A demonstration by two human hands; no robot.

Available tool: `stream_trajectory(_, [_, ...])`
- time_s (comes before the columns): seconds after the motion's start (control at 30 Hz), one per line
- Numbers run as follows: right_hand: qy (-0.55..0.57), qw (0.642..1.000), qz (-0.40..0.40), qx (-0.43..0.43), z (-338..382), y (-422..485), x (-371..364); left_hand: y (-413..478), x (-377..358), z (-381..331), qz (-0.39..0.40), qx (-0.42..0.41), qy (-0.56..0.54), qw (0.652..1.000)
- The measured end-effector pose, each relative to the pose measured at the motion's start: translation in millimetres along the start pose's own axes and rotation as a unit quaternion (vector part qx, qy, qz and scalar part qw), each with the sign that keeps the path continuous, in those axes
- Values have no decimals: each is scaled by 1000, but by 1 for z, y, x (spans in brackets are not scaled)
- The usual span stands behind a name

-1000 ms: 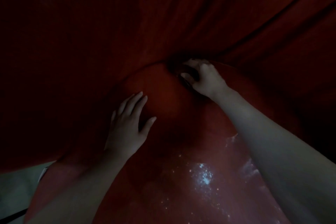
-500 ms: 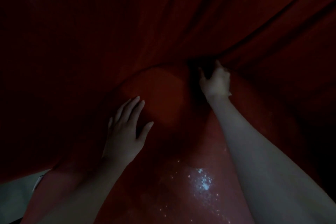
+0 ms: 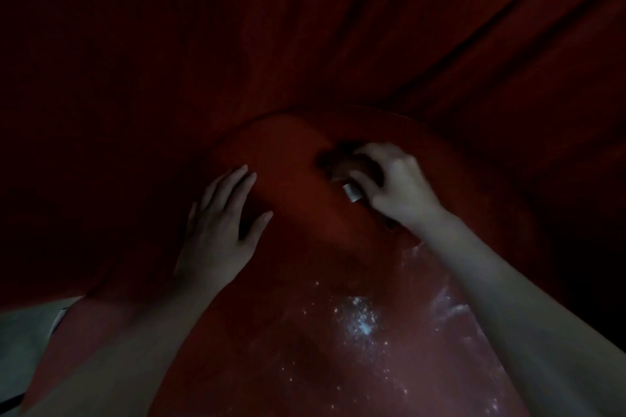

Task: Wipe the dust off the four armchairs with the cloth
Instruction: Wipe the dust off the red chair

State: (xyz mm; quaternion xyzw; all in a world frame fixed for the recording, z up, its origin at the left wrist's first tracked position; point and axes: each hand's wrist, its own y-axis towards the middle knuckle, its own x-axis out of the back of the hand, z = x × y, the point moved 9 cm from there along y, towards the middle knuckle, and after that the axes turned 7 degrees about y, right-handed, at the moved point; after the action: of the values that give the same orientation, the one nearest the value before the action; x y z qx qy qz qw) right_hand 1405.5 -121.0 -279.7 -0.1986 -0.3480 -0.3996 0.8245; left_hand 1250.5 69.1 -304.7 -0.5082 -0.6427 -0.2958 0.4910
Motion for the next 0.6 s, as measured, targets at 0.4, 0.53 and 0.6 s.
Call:
stream_trajectory(0.4, [-2,999,-33,-32,43,32,-44,-38,1,3,-14,25,3,1000])
stream_trajectory(0.53, [20,994,50,92,66,-37,-54,-55,1,7,-12,49,-1,999])
stream_trajectory(0.6, [-2,994,52,100,49,-57,-40,-64,3,8,-19,61,-9,998])
